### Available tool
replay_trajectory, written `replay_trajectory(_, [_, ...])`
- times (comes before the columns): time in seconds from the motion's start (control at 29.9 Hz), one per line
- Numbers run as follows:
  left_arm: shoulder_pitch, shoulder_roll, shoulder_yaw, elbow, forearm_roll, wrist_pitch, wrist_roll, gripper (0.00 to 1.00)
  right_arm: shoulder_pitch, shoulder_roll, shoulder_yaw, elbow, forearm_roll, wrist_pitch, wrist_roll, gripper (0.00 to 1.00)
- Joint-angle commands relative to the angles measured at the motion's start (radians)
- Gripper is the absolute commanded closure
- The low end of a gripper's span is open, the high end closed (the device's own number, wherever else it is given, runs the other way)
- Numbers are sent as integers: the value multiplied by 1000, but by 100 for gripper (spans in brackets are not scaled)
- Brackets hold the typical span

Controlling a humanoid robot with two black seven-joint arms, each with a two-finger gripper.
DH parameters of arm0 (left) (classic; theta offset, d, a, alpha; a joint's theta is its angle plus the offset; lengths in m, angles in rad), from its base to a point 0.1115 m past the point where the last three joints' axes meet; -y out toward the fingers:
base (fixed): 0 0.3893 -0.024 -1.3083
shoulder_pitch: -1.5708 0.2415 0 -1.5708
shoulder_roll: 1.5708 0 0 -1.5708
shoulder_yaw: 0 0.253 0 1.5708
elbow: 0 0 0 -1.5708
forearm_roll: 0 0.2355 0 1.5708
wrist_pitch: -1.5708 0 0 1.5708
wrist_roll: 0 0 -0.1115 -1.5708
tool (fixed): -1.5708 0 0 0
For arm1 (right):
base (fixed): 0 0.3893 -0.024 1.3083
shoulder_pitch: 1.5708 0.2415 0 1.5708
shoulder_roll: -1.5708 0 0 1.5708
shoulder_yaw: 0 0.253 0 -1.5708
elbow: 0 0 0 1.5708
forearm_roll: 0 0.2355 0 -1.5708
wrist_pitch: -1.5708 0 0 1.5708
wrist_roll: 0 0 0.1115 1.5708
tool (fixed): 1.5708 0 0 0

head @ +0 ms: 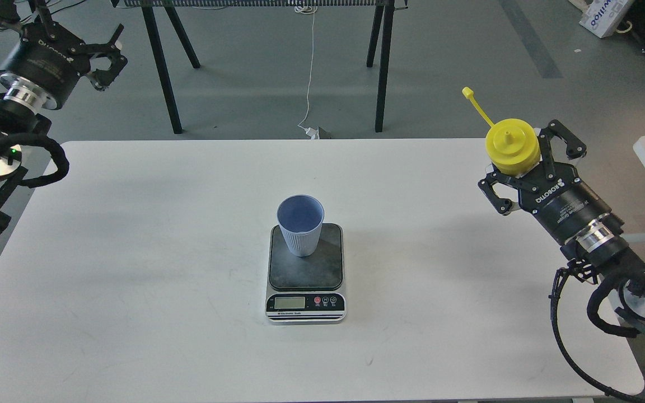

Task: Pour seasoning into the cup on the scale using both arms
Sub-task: 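Turn the bottle upright and lower it back onto the table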

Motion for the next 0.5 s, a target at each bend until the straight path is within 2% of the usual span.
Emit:
replay_trajectory(0.0, [-2,0,-1,-2,0,10,-1,0,-62,116,9,-95,14,7,27,67])
replay_trajectory(0.1, [1,5,0,-5,0,13,-1,0,-99,251,17,-186,40,7,32,67])
replay_trajectory(0.23, [4,19,-1,-11,0,16,-2,0,-113,348,17,-272,67,7,29,67])
replay_trajectory(0.4, [8,54,-4,-15,-1,20,-2,0,-124,372,18,-272,69,7,29,65])
replay_trajectory(0.47, [8,55,-6,-15,-1,20,-2,0,-131,372,20,-272,69,7,29,59])
